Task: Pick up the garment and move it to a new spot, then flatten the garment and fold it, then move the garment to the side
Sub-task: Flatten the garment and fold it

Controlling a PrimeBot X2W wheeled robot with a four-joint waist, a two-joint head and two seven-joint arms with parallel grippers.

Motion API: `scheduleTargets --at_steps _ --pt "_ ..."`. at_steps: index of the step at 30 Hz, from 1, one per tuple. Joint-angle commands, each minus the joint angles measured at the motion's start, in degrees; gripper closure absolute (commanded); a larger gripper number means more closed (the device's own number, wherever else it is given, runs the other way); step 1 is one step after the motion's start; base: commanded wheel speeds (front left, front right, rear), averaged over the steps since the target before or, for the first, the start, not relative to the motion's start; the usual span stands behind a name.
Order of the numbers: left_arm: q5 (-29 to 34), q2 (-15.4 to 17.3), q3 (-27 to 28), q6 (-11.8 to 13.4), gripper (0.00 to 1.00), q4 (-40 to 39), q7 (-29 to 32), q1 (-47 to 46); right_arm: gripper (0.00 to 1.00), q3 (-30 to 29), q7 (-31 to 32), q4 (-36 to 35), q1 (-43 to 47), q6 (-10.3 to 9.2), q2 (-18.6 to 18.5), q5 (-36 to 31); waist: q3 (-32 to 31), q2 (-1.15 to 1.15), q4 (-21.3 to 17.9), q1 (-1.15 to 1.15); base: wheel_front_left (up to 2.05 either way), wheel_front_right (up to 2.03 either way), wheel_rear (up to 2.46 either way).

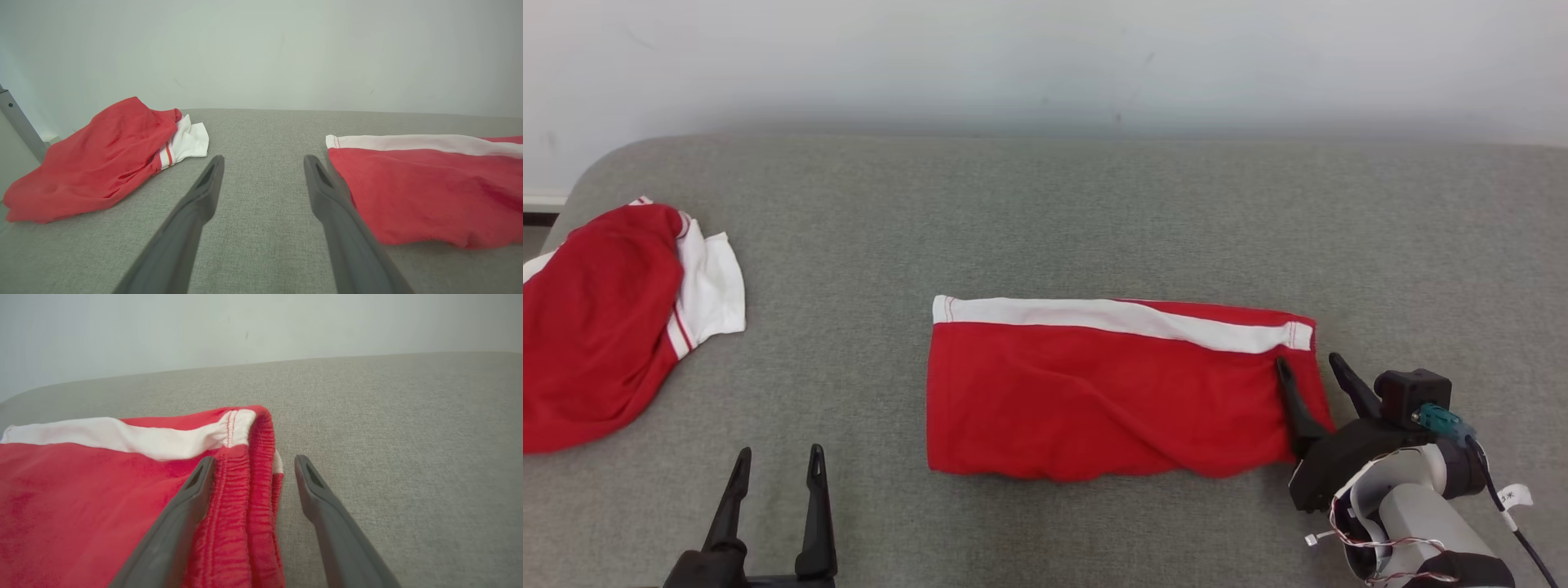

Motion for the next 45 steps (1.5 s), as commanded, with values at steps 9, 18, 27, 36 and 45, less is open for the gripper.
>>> scheduleTargets --at_steps 9,18,27,36,45 --pt "0.4 -0.5 0.1 -0.7 0.00 0.6 -0.2 -0.9 0.00 1.3 2.8 12.1 -3.9 -0.14 0.1 6.2 0.3 -0.01 2.4 -0.01 0.00 0.00 0.00" --pt "0.1 -0.5 -0.3 -0.8 0.00 1.2 -0.2 0.0 1.00 3.7 6.6 14.2 -4.0 -0.15 0.0 16.1 -1.1 -0.01 1.6 -0.01 0.00 0.00 0.00" --pt "-0.1 -0.6 -0.6 -1.1 0.00 1.8 -0.2 1.4 1.00 6.1 7.8 11.5 -2.5 -0.15 -9.1 23.5 -3.0 -0.01 -0.3 -0.01 0.00 0.00 0.00" --pt "-0.6 -0.5 -0.9 -1.0 0.00 2.0 -0.2 2.5 1.00 8.3 9.8 7.2 -0.3 -0.14 -16.7 28.3 -3.8 -0.01 -2.9 -0.01 0.00 0.00 0.00" --pt "-0.8 -0.5 -1.2 -1.1 0.00 2.2 -0.2 2.2 1.00 9.5 18.8 -3.6 -1.2 -0.14 -16.6 38.2 -3.8 -0.01 -4.6 -0.01 0.00 0.00 0.00"
